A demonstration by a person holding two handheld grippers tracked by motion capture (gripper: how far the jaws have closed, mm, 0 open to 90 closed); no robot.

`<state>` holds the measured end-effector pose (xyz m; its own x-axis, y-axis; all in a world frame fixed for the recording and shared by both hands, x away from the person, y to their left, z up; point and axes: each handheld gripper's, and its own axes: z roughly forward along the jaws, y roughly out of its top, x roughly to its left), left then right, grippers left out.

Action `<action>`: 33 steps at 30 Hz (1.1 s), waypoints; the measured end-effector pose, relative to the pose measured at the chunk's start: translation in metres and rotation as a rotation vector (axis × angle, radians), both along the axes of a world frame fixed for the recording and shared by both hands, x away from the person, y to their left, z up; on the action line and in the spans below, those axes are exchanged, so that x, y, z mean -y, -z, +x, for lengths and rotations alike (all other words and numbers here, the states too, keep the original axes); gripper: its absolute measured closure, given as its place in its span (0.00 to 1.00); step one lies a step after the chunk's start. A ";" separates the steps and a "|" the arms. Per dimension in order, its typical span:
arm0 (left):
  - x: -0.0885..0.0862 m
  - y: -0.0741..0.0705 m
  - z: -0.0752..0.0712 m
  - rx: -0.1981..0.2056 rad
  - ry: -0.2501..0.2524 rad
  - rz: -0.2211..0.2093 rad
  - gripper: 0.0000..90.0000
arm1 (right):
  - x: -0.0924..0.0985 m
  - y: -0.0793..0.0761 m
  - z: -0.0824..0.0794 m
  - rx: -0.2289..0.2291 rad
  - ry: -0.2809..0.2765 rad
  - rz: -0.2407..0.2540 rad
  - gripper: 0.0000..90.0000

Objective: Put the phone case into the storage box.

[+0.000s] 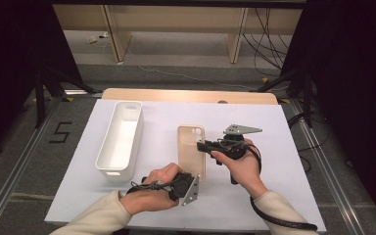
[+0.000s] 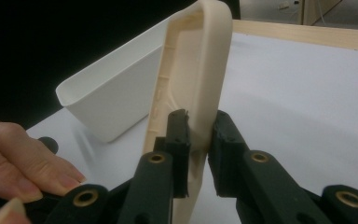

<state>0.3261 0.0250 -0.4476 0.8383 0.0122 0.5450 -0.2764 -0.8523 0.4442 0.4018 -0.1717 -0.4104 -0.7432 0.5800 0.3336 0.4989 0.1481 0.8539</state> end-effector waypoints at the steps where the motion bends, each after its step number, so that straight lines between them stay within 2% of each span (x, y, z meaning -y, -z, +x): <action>1: 0.000 0.000 0.000 0.000 0.000 0.000 0.97 | 0.000 0.000 0.000 0.000 0.000 0.000 0.89; 3: 0.000 0.000 0.002 0.014 0.003 0.003 0.97 | 0.001 -0.001 -0.001 0.005 0.006 -0.001 0.90; 6: -0.001 -0.001 0.003 0.016 -0.001 -0.006 0.97 | 0.000 -0.002 -0.003 -0.002 0.009 0.027 0.90; 8: -0.001 -0.001 0.003 0.016 -0.004 -0.011 0.96 | 0.000 -0.003 -0.003 0.009 0.009 0.026 0.90; 9: -0.002 -0.002 0.003 0.004 -0.006 -0.012 0.96 | 0.000 -0.004 -0.004 0.010 0.008 0.030 0.90; 10: -0.002 -0.003 0.003 0.004 -0.012 -0.023 0.96 | 0.000 -0.004 -0.004 0.020 0.008 0.017 0.91; 11: -0.003 -0.004 0.004 0.008 -0.010 -0.020 0.96 | 0.000 -0.005 -0.005 0.014 0.006 0.030 0.91; 12: -0.003 -0.004 0.004 0.009 -0.017 -0.029 0.96 | 0.001 -0.005 -0.004 0.039 0.007 0.024 0.91; 13: -0.004 -0.005 0.005 0.007 -0.018 -0.028 0.96 | 0.001 -0.006 -0.004 0.038 0.010 0.030 0.91; 17: -0.009 -0.007 0.005 -0.009 -0.040 -0.075 0.94 | 0.002 -0.008 -0.006 0.038 0.018 0.038 0.91; 19: -0.013 -0.009 0.005 -0.025 -0.047 -0.115 0.90 | 0.003 -0.009 -0.006 0.064 0.030 0.031 0.91; 20: -0.015 -0.011 0.006 -0.032 -0.052 -0.132 0.86 | 0.004 -0.009 -0.005 0.095 0.040 0.020 0.91; 21: -0.016 -0.012 0.006 -0.028 -0.054 -0.152 0.81 | 0.005 -0.010 -0.006 0.086 0.045 0.028 0.91; 23: -0.020 -0.014 0.006 -0.015 -0.058 -0.176 0.72 | 0.007 -0.010 -0.005 0.103 0.056 0.029 0.91; 25: -0.024 -0.015 0.006 -0.022 -0.082 -0.217 0.61 | 0.010 -0.012 -0.006 0.113 0.058 0.033 0.91; 26: -0.024 -0.015 0.006 -0.022 -0.082 -0.217 0.54 | 0.011 -0.012 -0.006 0.127 0.064 0.033 0.91; 27: -0.027 -0.015 0.006 -0.056 -0.085 -0.279 0.49 | 0.013 -0.013 -0.007 0.123 0.057 0.024 0.91; 29: -0.032 -0.016 0.006 -0.104 -0.093 -0.334 0.41 | 0.014 -0.014 -0.008 0.127 0.058 0.039 0.91; 30: -0.033 -0.016 0.007 -0.120 -0.072 -0.352 0.38 | 0.014 -0.014 -0.008 0.137 0.061 0.061 0.91; 31: -0.037 -0.017 0.006 -0.123 -0.116 -0.381 0.36 | 0.014 -0.014 -0.007 0.148 0.062 0.068 0.91; 32: -0.037 -0.017 0.006 -0.123 -0.116 -0.381 0.35 | 0.016 -0.016 -0.008 0.145 0.062 0.064 0.91; 33: -0.043 -0.017 0.004 -0.137 -0.170 -0.438 0.34 | 0.017 -0.015 -0.007 0.165 0.058 0.066 0.91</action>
